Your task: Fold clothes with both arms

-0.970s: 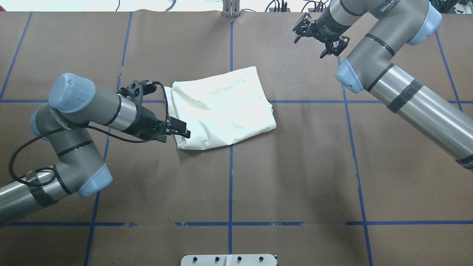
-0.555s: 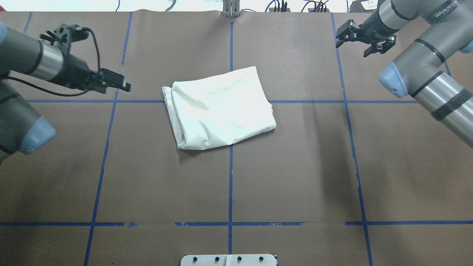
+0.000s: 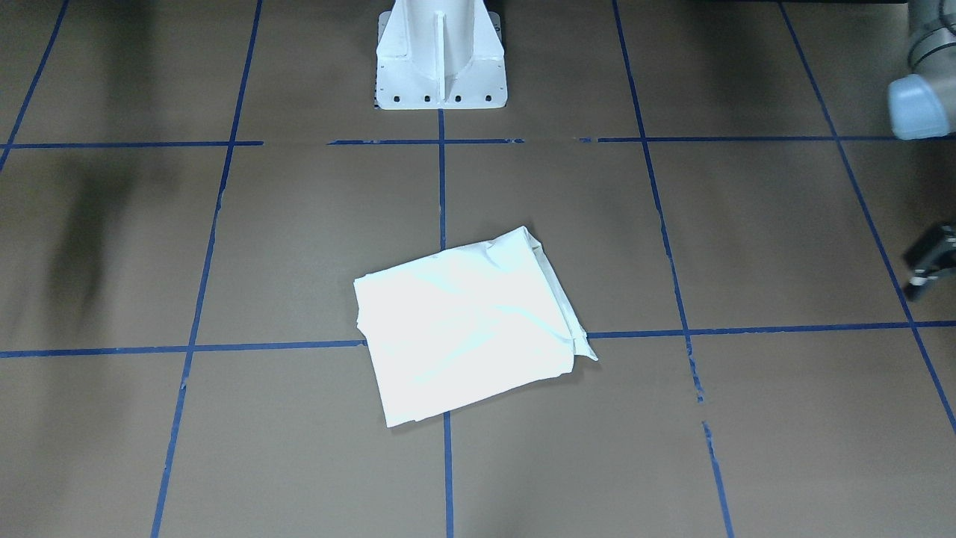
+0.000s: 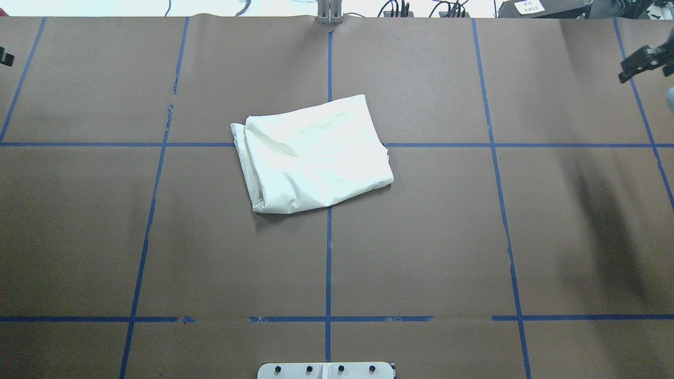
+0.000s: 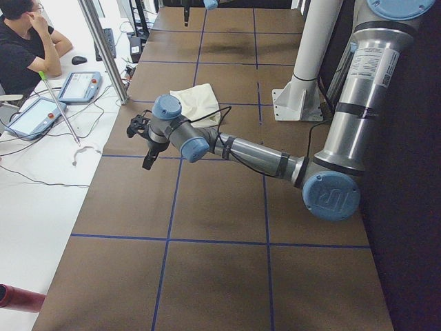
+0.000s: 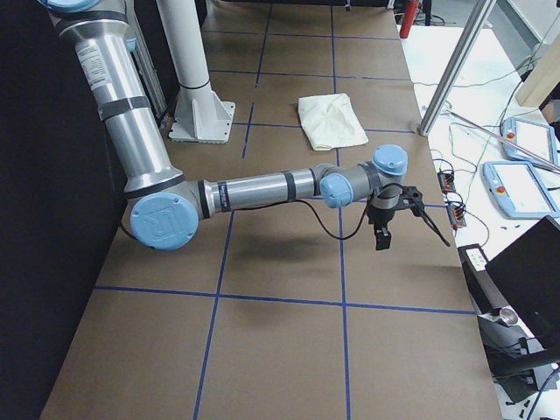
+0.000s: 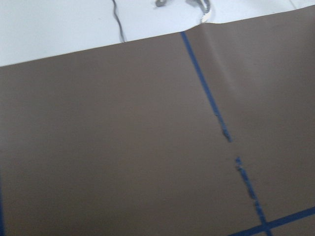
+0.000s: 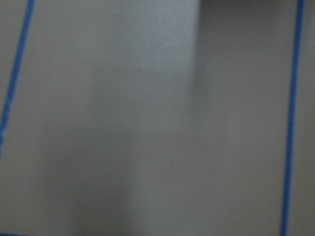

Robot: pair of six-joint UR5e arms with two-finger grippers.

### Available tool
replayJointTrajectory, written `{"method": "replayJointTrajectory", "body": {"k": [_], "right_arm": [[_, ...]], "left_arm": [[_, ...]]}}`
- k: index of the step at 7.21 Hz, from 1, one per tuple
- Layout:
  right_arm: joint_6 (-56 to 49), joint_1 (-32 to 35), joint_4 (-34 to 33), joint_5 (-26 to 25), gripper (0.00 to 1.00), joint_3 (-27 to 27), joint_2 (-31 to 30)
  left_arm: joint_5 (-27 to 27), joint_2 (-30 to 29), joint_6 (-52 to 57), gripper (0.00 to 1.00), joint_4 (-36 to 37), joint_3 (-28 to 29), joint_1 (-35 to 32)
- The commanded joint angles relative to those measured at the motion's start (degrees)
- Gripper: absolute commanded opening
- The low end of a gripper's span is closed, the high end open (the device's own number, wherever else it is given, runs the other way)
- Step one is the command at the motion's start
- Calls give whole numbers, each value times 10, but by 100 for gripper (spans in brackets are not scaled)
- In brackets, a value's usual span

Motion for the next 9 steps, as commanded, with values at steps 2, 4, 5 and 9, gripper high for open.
{"method": "replayJointTrajectory", "body": {"k": [2, 4, 5, 9], "right_arm": [[-215, 133, -110, 79, 100, 29, -88], [-213, 134, -114, 86, 100, 105, -145], [-213, 133, -113, 80, 100, 110, -142], [-159, 133, -117, 95, 100, 111, -167]], "left_arm": [[5, 11, 302, 100, 166, 31, -132], [-113, 58, 301, 100, 125, 61, -149], [-112, 67, 308, 100, 73, 117, -149], [-41, 70, 241, 100, 228, 7, -117]]}}
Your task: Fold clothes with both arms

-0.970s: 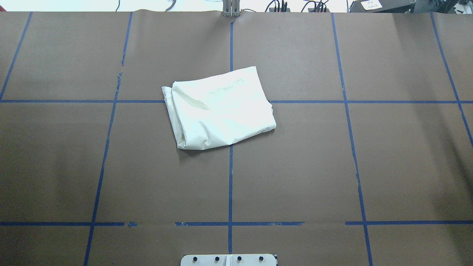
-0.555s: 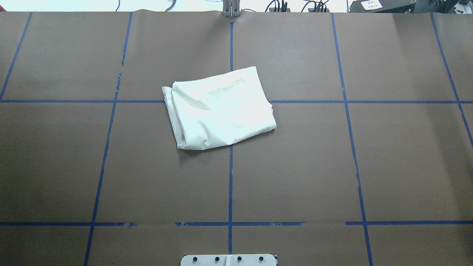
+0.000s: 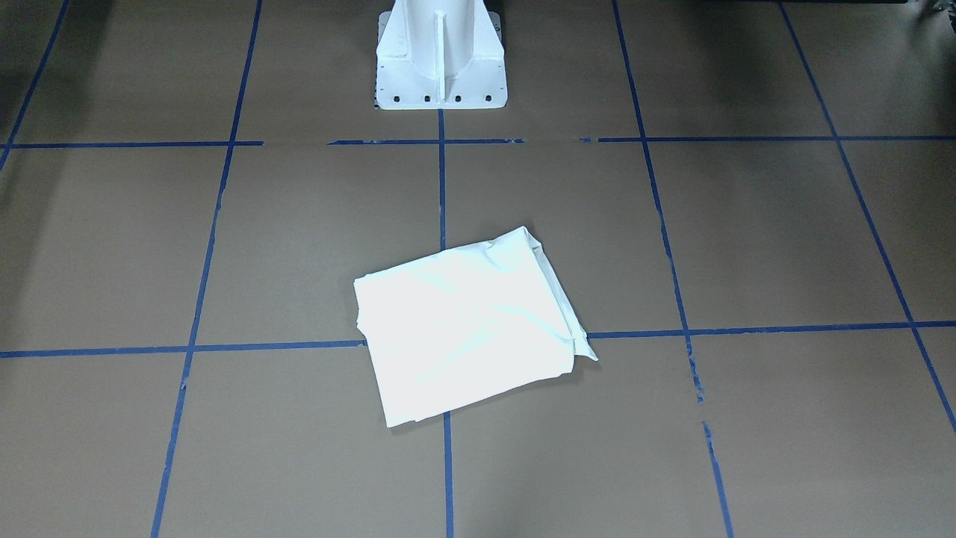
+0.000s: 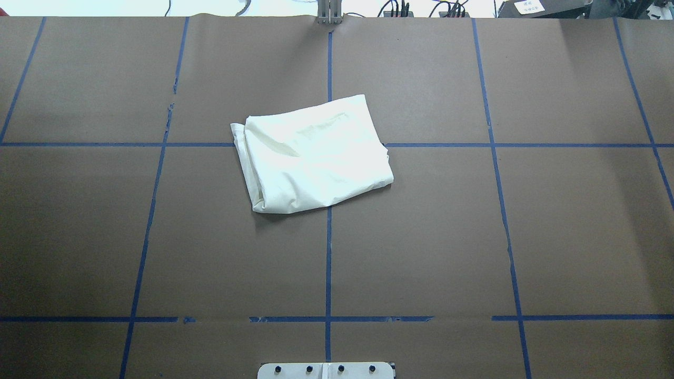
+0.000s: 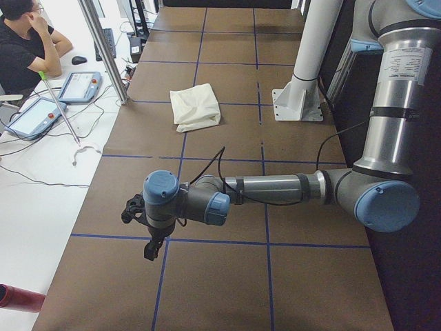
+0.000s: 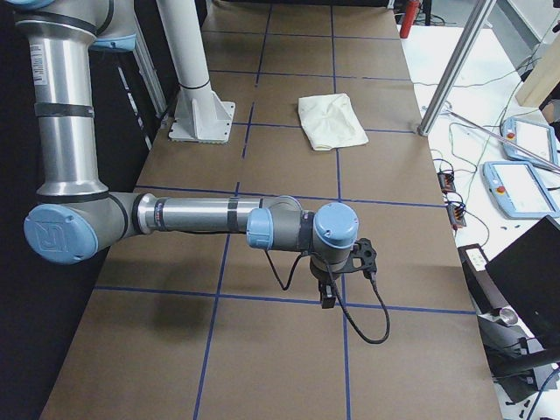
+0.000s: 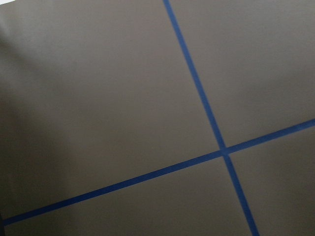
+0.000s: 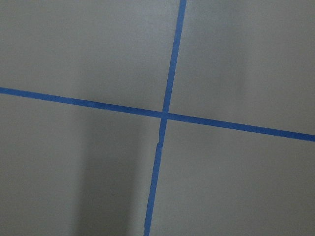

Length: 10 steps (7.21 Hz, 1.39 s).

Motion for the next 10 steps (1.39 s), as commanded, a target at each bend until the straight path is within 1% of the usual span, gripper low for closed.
{"method": "replayJointTrajectory", "body": {"k": [1, 3, 5, 6, 8, 9, 10], "right_arm": [[12, 0, 1, 3, 100, -1, -6], [13, 0, 1, 3, 100, -2, -12], [12, 0, 4, 0, 100, -1, -30], [14, -3, 5, 0, 100, 2, -29], [92, -44, 8, -3, 100, 48, -25], [99, -48, 24, -3, 100, 50, -25], [99, -49, 24, -3, 100, 49, -26]], "left_arm": [[-20, 14, -6, 100, 148, -102, 6], [-32, 20, -5, 100, 146, -98, 6], [-31, 21, -5, 100, 146, -97, 6], [-31, 21, -5, 100, 146, -96, 6], [-31, 21, -5, 100, 146, -97, 6], [-31, 21, -5, 100, 145, -97, 6], [-31, 21, -5, 100, 145, -97, 6]]}}
